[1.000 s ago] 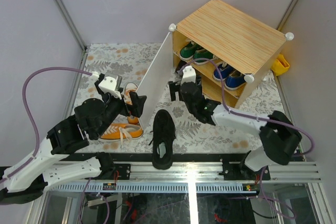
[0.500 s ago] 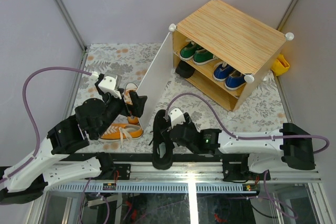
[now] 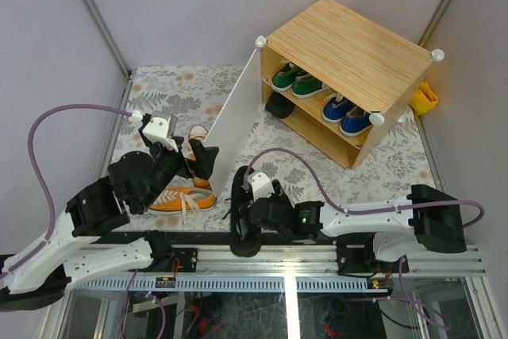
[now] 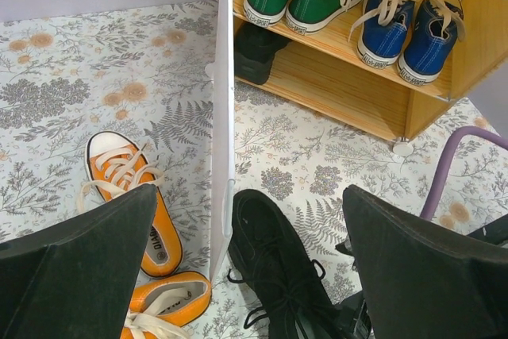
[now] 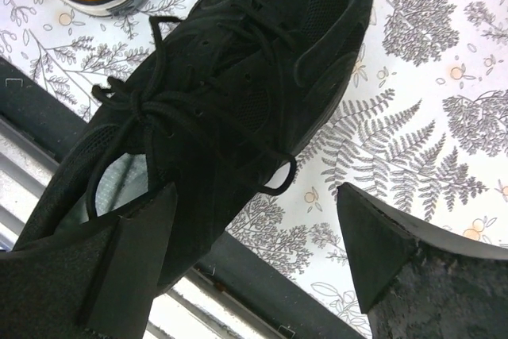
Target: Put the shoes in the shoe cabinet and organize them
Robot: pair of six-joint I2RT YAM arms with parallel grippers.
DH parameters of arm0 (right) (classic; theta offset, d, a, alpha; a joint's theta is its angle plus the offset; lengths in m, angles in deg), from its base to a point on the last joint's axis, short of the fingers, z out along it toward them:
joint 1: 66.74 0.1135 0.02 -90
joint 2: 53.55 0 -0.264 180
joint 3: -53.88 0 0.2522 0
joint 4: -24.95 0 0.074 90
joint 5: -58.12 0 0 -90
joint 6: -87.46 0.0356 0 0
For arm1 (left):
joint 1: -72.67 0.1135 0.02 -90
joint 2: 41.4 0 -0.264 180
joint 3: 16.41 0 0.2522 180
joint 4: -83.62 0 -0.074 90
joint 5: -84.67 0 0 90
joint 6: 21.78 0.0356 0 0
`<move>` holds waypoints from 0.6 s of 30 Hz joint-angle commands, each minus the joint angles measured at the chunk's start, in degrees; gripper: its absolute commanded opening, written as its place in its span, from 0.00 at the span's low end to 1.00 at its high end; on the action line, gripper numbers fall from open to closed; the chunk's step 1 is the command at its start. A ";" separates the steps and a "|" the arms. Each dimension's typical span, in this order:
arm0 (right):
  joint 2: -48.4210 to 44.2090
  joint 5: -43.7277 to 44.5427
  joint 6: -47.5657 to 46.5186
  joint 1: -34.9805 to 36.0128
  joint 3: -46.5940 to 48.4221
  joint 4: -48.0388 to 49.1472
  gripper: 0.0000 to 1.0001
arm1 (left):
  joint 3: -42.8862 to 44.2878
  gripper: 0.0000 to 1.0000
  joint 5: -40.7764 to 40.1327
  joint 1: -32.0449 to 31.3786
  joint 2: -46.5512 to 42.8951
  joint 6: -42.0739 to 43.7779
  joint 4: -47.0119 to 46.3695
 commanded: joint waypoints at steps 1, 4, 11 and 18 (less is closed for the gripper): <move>0.69 -0.76 3.16 3.92 1.80 0.91 0.88 | -0.09 1.00 -1.01 0.03 -0.72 -1.12 1.00; -0.52 3.25 3.81 5.54 3.63 -2.92 0.88 | -0.32 1.00 -1.48 0.04 -1.05 -1.35 1.30; -2.78 5.01 4.37 7.24 6.21 -7.73 0.88 | -0.23 1.00 -1.29 0.03 -1.34 -1.61 1.36; 0.37 4.84 7.00 7.85 5.50 -6.29 0.89 | -0.55 1.00 -1.36 0.07 -1.53 -1.98 1.29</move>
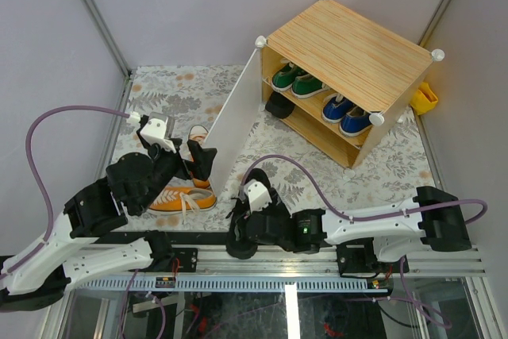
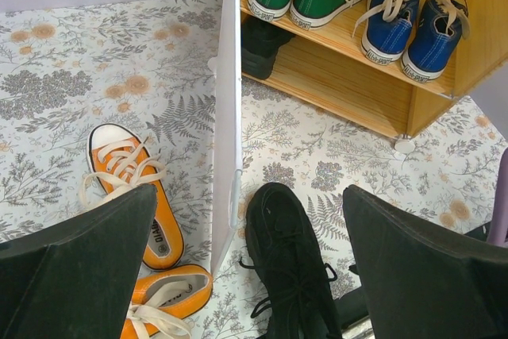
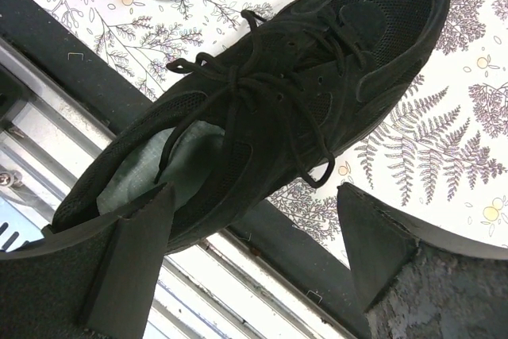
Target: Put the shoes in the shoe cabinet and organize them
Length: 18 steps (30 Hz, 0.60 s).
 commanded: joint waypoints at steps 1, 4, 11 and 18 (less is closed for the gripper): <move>2.56 2.09 2.84 0.63 1.48 1.33 0.89 | -0.49 1.00 -0.94 0.03 -0.52 -0.78 -0.38; 5.26 3.40 3.41 0.61 1.69 3.26 0.91 | -0.40 1.00 -0.69 0.03 -0.59 -0.78 -0.24; 11.58 7.71 7.73 -2.29 2.81 3.52 0.89 | -0.54 1.00 -0.60 0.06 -0.94 -0.78 0.01; 10.28 11.02 11.60 -6.58 0.95 0.92 0.25 | -0.54 1.00 -1.34 0.03 -1.94 -0.53 0.99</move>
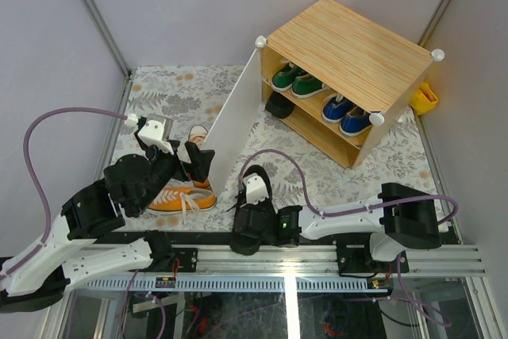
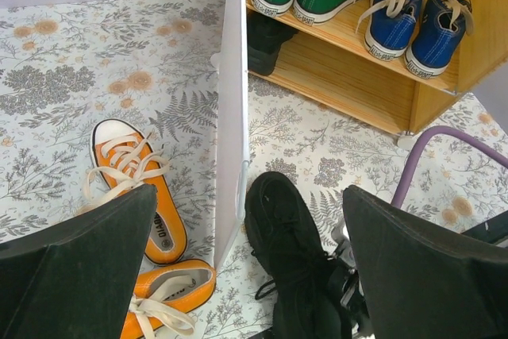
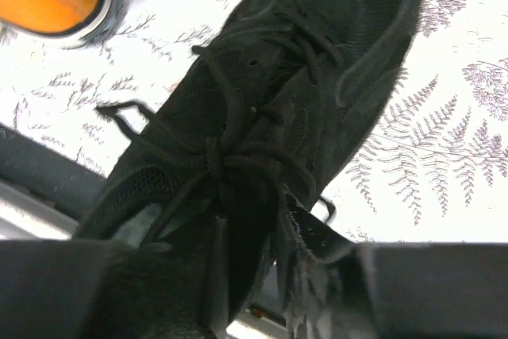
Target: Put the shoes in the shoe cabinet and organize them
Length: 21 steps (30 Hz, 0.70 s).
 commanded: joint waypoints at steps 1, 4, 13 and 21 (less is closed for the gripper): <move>-1.85 7.63 3.81 -2.91 -0.47 -4.23 0.19 | -0.33 1.00 -1.53 0.03 -1.31 -0.20 -0.08; -4.40 12.45 3.42 -5.05 -0.33 -6.55 0.07 | -0.52 1.00 -1.81 0.05 -1.39 0.11 -0.30; -10.44 19.76 -3.96 -17.49 -2.51 -0.13 0.00 | 0.21 1.00 -2.33 0.04 -0.36 1.25 -0.29; -9.14 22.01 -8.33 -25.02 -5.16 9.12 0.00 | -0.18 1.00 -3.23 0.07 0.86 1.82 -0.61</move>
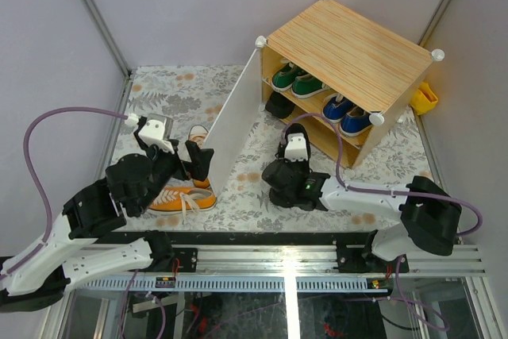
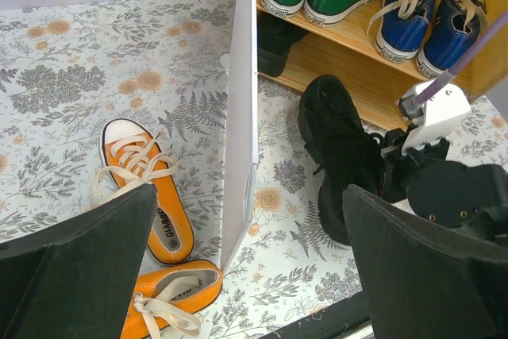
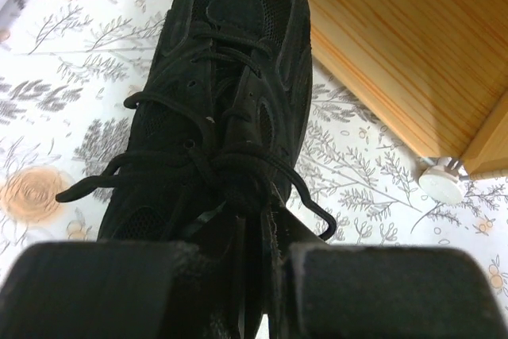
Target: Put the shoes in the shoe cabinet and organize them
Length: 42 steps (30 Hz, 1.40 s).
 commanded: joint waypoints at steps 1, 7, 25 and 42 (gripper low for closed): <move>-1.01 5.27 -5.20 -5.18 -1.94 14.55 0.00 | -0.06 1.00 -1.80 0.03 1.22 1.05 -0.85; 1.65 -0.30 -13.66 -14.86 -1.97 27.21 0.00 | -0.02 1.00 -2.12 0.07 1.86 1.61 -0.83; 18.52 -5.87 -17.81 -24.97 11.82 31.34 0.73 | -0.70 1.00 -2.58 0.06 2.86 2.98 -1.86; -0.02 -23.00 -16.67 -22.66 2.71 23.51 0.90 | -1.90 1.00 -1.20 0.03 3.11 2.35 -3.39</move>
